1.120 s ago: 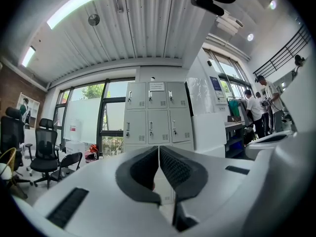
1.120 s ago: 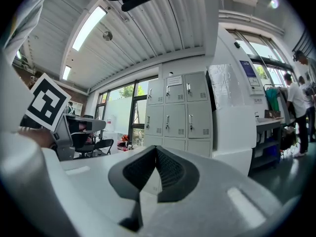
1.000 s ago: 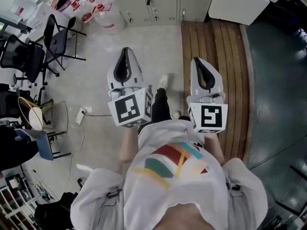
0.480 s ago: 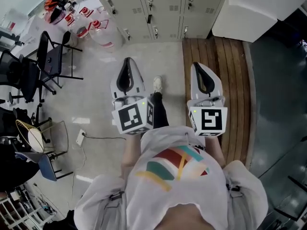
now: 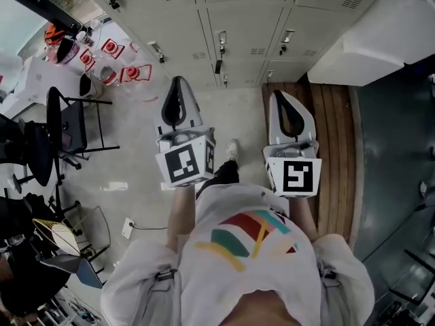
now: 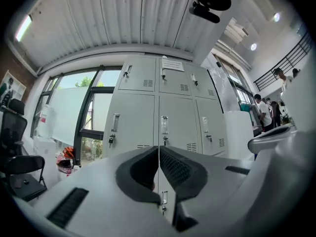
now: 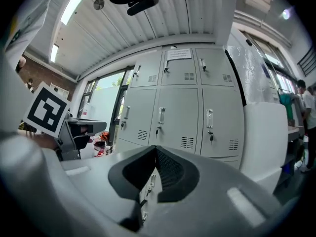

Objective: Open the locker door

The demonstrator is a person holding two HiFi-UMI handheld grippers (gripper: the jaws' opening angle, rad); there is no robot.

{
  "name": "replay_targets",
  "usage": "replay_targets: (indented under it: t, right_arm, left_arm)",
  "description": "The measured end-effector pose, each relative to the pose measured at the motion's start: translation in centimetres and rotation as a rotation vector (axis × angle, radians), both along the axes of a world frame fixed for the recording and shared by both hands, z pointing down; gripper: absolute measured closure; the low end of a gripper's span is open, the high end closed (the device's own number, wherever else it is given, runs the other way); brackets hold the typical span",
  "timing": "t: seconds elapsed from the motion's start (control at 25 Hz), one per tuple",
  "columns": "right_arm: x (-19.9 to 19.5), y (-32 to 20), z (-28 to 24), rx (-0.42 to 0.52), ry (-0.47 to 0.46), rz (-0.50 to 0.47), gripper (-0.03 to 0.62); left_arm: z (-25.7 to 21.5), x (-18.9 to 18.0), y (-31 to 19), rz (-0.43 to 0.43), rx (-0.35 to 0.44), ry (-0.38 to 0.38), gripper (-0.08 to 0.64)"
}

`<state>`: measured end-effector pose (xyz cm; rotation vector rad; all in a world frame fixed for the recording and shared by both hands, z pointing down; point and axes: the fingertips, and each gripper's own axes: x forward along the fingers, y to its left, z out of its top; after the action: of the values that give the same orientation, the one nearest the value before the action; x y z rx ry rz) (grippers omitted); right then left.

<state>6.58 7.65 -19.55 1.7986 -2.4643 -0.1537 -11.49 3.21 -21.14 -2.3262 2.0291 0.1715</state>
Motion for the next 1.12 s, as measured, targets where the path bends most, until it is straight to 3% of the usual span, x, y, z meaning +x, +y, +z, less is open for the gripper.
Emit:
replay_targets:
  t: [0.2, 0.4, 0.76, 1.12]
  right_arm:
    - [-0.4, -6.2, -0.1, -0.034, -0.002, 0.047, 0.588]
    - [0.1, -8.9, 0.9, -0.064, 0.028, 0.056, 0.588]
    - [0.2, -11.3, 1.3, -0.052, 0.010, -0.004, 0.588]
    - [3.1, -11.7, 2.2, -0.052, -0.039, -0.053, 0.588]
  left_arm:
    - [-0.2, -0.3, -6.5, 0.057, -0.016, -0.004, 0.540]
    - [1.9, -0.5, -9.9, 0.062, -0.070, 0.020, 0.540]
    - [3.4, 0.8, -9.5, 0.024, -0.107, 0.005, 0.540]
    - [3.6, 4.4, -8.5, 0.002, -0.125, -0.011, 0.540]
